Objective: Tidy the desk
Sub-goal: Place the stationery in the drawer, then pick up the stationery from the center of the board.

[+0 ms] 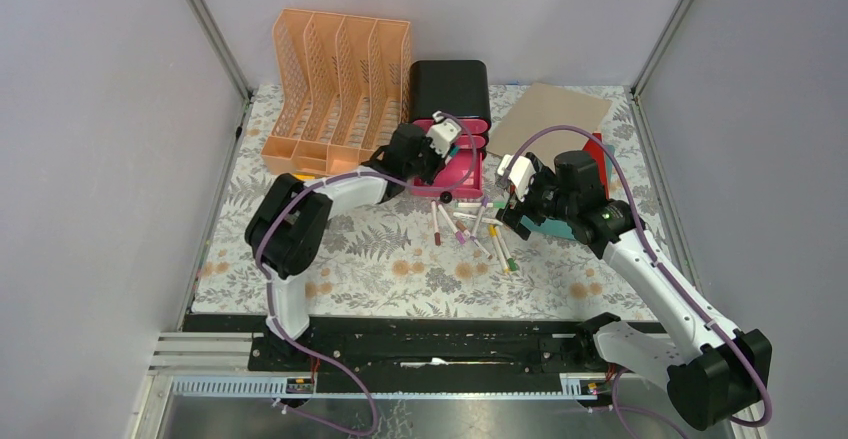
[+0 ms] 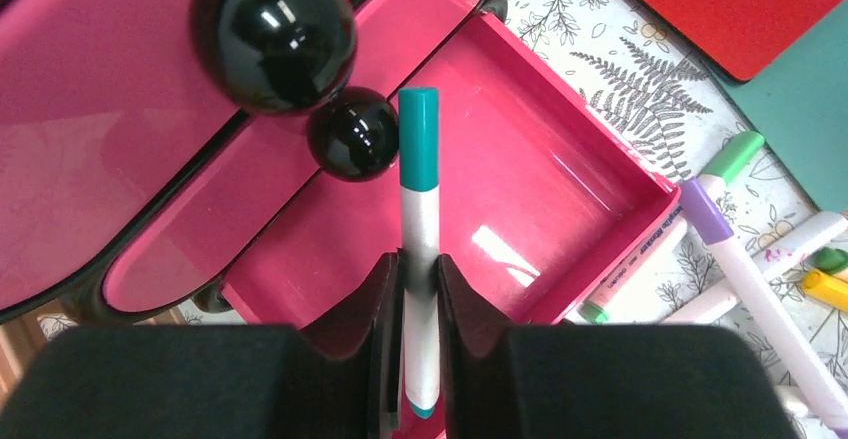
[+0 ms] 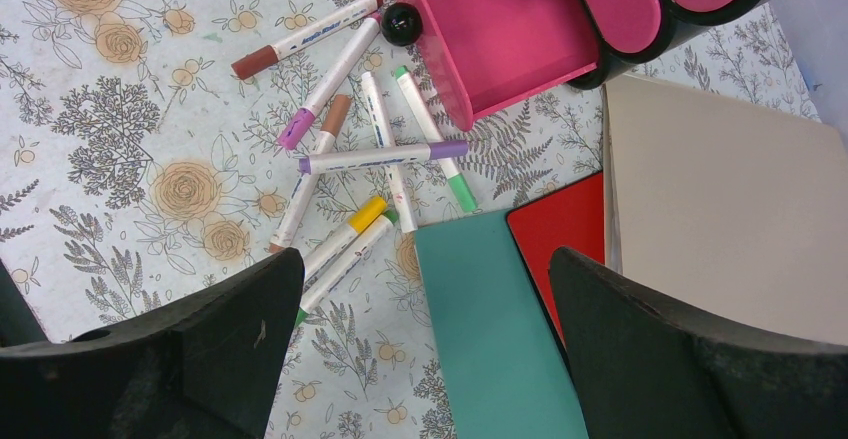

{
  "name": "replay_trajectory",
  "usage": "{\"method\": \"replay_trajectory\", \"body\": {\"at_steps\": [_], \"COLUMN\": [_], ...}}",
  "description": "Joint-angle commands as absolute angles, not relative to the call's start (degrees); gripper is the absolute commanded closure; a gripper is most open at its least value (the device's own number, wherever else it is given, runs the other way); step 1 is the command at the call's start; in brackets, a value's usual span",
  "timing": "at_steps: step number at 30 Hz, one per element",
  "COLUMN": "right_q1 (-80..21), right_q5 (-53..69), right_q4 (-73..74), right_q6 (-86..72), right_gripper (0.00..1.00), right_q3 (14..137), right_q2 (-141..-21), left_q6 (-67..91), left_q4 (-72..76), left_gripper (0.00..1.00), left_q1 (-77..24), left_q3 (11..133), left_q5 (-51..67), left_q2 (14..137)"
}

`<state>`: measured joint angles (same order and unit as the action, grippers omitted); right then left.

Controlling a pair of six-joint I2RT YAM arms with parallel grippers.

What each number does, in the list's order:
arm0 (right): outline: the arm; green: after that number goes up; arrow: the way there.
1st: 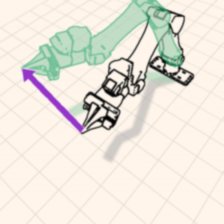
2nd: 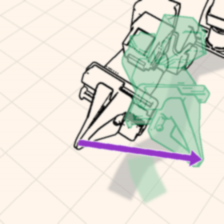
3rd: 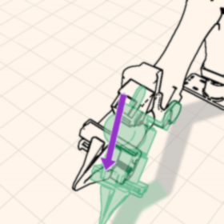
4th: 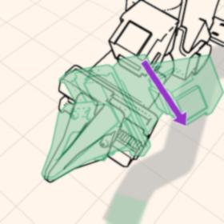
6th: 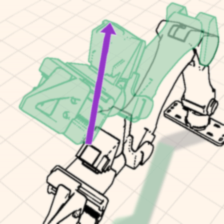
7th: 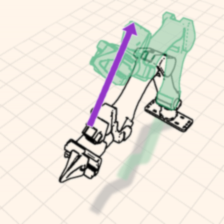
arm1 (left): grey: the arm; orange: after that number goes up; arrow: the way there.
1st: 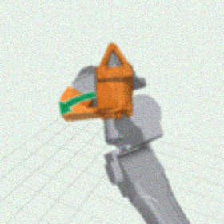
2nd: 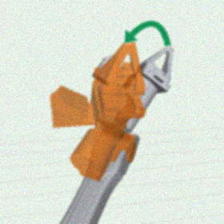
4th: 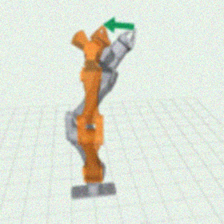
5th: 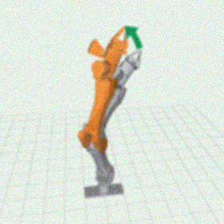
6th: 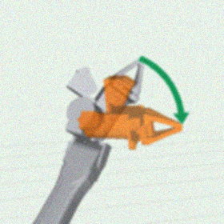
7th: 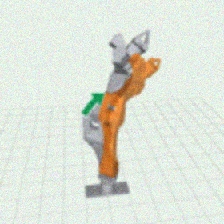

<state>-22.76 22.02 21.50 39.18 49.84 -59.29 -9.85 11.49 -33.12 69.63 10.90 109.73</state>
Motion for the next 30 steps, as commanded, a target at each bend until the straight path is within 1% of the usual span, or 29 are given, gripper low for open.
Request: {"method": "replay_trajectory", "body": {"at_steps": [1,4,5,7,9,10,12,15,17,18,19,20,22,23,25,27,30], "right_q1": [-22.4,-22.4,-22.3,-22.3,-22.3,-22.2,-22.2,-22.1,-22.1,-22.0,-21.9,-21.9,-22.0,-21.9,-22.0,-21.9,-21.9], "right_q5": [22.9,22.7,22.8,22.7,22.7,22.6,22.7,22.7,22.7,22.8,22.8,22.8,23.0,23.1,23.3,23.4,23.9], "right_q4": [20.7,20.8,20.7,20.8,20.7,20.7,20.8,20.8,20.8,20.8,20.8,20.8,20.8,20.7,20.8,20.8,20.8], "right_q6": [39.7,39.7,39.7,39.8,39.7,39.7,39.7,39.7,39.7,39.7,39.7,39.7,39.7,39.7,39.7,39.6,39.4], "right_gripper": [0.0,0.0,0.0,0.0,0.0,0.0,0.0,0.0,0.0,0.0,0.0,0.0,0.0,0.0,0.0,0.0,0.0], "right_q3": [49.8,49.9,49.8,49.9,49.8,49.8,49.8,49.7,49.7,49.8,49.8,49.8,49.8,49.7,49.7,49.7,49.6], "right_q2": [-59.4,-59.5,-59.6,-59.7,-59.7,-59.8,-59.8,-59.8,-59.8,-59.8,-59.9,-59.9,-60.0,-60.1,-60.3,-60.6,-61.2], "left_q6": [-13.7,-12.4,-11.5,-10.1,-8.9,-8.3,-6.9,-3.5,0.4,3.7,7.0,10.7,18.4,22.2,29.0,34.6,38.9], "left_q4": [9.7,9.4,9.3,9.5,10.3,10.7,12.0,16.4,21.3,24.9,30.0,34.0,40.2,42.5,45.3,44.9,42.5], "left_gripper": [0.78,0.71,0.66,0.64,0.58,0.58,0.57,0.53,0.47,0.42,0.36,0.27,0.03,0.01,0.01,0.01,0.01], "left_q1": [-35.2,-35.9,-36.0,-36.1,-36.2,-36.1,-36.2,-36.1,-35.9,-35.5,-34.9,-34.1,-31.7,-30.1,-27.4,-25.1,-23.9], "left_q3": [73.9,74.0,73.9,73.1,71.6,70.7,68.3,62.3,56.7,53.2,49.3,45.5,39.1,36.8,33.2,31.6,30.2], "left_q5": [3.5,2.5,2.3,2.6,2.8,2.9,3.1,4.0,5.0,5.6,6.4,7.1,9.4,11.8,16.2,20.2,22.8], "left_q2": [110.7,109.0,108.1,105.9,103.1,101.7,98.3,92.5,88.3,86.0,84.0,81.9,78.6,77.3,75.9,75.7,75.7]}}
